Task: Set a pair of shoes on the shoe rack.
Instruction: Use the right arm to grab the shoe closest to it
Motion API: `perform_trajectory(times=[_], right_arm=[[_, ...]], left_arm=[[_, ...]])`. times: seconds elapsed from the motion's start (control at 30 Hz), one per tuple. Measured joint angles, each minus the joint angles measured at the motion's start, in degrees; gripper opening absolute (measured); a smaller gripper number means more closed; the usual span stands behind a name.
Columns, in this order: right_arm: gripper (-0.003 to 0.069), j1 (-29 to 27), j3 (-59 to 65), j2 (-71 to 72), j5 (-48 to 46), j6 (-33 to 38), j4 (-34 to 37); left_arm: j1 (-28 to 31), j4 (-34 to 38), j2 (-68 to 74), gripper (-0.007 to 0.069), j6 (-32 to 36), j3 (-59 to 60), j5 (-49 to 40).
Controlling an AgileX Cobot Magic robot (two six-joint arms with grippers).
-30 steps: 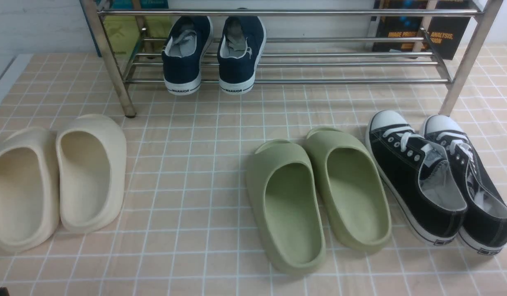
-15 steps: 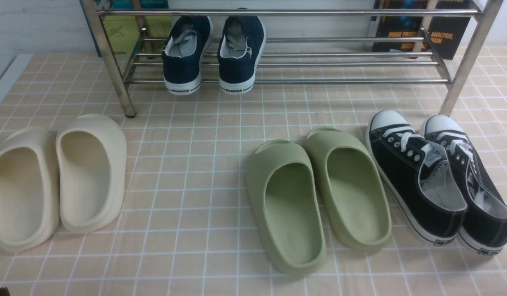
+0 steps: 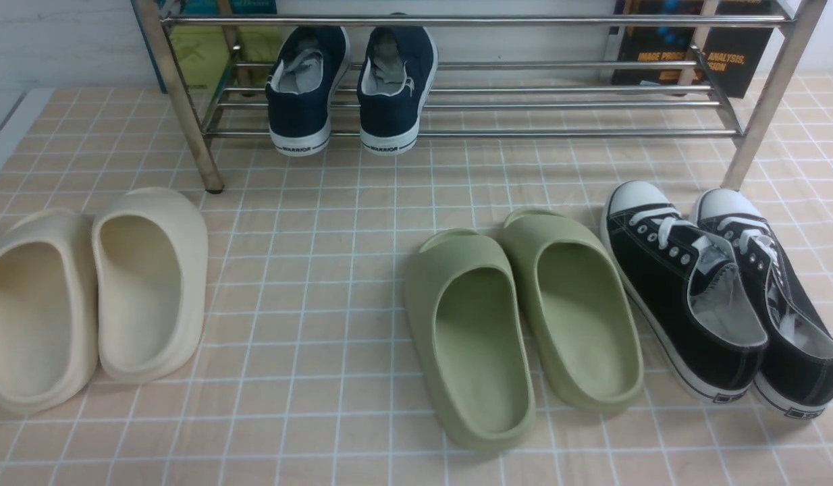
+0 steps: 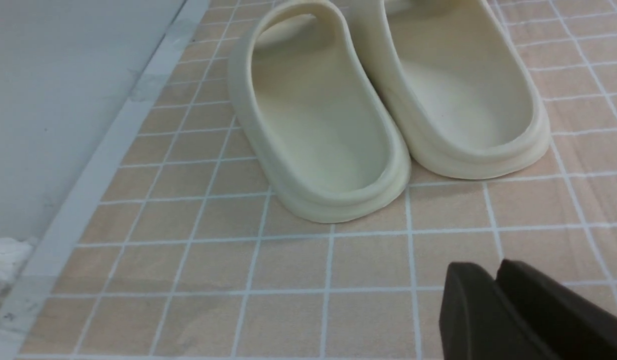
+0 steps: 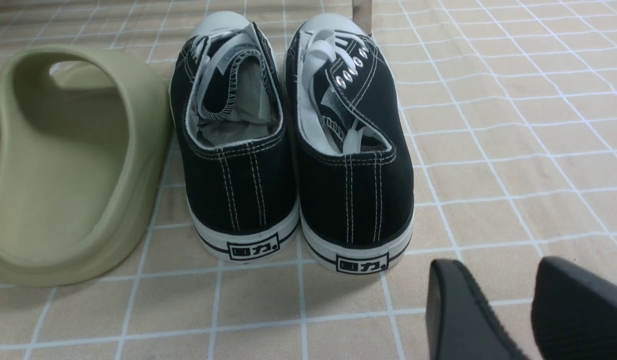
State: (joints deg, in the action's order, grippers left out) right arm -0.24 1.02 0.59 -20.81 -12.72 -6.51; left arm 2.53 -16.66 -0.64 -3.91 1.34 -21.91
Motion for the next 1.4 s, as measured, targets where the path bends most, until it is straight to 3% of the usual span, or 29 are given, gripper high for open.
perform_trajectory(times=[1.4], right_arm=[[0.024,0.0,0.0,0.0,0.0,0.0,-1.3]], left_arm=[[0.0,-1.9,0.0,0.0127,0.1,0.0,-0.3]])
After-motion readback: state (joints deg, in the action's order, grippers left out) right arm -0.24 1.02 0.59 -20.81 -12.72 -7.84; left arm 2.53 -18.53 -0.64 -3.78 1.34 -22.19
